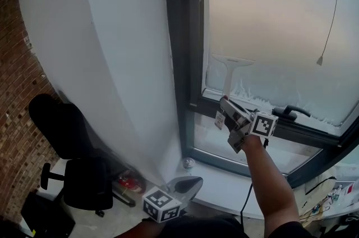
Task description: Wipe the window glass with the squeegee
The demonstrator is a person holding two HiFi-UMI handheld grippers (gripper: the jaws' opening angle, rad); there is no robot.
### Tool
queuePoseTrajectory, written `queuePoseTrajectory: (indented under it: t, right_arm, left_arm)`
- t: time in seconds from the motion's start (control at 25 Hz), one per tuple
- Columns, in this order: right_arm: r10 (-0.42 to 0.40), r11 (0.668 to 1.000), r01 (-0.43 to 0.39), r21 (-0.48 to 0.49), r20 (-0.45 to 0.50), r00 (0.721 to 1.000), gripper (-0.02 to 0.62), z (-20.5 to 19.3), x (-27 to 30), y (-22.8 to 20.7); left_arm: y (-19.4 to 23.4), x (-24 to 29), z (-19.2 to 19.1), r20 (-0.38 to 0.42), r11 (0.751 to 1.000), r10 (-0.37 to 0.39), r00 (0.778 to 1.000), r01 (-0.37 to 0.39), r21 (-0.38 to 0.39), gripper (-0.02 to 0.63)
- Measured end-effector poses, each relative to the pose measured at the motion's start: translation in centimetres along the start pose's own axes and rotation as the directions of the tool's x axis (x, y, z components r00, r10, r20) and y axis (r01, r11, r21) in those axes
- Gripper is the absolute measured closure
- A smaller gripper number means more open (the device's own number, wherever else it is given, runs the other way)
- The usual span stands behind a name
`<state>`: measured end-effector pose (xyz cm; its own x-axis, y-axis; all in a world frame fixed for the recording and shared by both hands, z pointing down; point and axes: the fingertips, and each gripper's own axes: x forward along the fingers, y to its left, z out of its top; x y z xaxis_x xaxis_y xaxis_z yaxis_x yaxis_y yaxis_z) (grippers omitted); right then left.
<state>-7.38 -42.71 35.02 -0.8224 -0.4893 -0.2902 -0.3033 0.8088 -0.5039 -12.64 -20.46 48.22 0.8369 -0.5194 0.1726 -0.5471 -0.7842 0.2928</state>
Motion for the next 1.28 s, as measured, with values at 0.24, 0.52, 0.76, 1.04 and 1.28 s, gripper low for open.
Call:
queuePoseTrajectory:
  t: [0.24, 0.52, 0.76, 1.04, 1.28]
  right_arm:
    - [-0.016, 1.0, 0.016, 0.026, -0.005, 1.0, 0.511, -2.2, -0.9, -1.3]
    - [-0.036, 0.995, 0.036, 0.089, 0.003, 0.999, 0.51, -4.6, -1.8, -2.6]
    - [-0.067, 0.985, 0.067, 0.157, -0.007, 0.998, 0.509, -7.7, -2.5, -3.9]
    - [-0.077, 0.978, 0.079, 0.191, -0.016, 0.997, 0.511, -9.7, -2.9, -4.9]
    - [-0.099, 0.968, 0.101, 0.228, -0.02, 0.995, 0.509, -11.5, -3.5, -5.7]
  left_arm:
    - [0.1, 0.5, -0.5, -0.015, 1.0, -0.009, 1.0, 0.009, -0.001, 0.606]
    - [0.5, 0.7, -0.2, -0.016, 1.0, -0.007, 1.0, 0.007, 0.002, 0.606]
    - [0.7, 0.7, -0.1, -0.014, 1.0, -0.01, 1.0, 0.01, 0.0, 0.606]
    - [1.1, 0.9, -0.1, -0.017, 1.0, -0.008, 1.0, 0.008, -0.004, 0.606]
    - [1.2, 1.0, -0.1, -0.019, 1.0, -0.011, 1.0, 0.011, -0.007, 0.606]
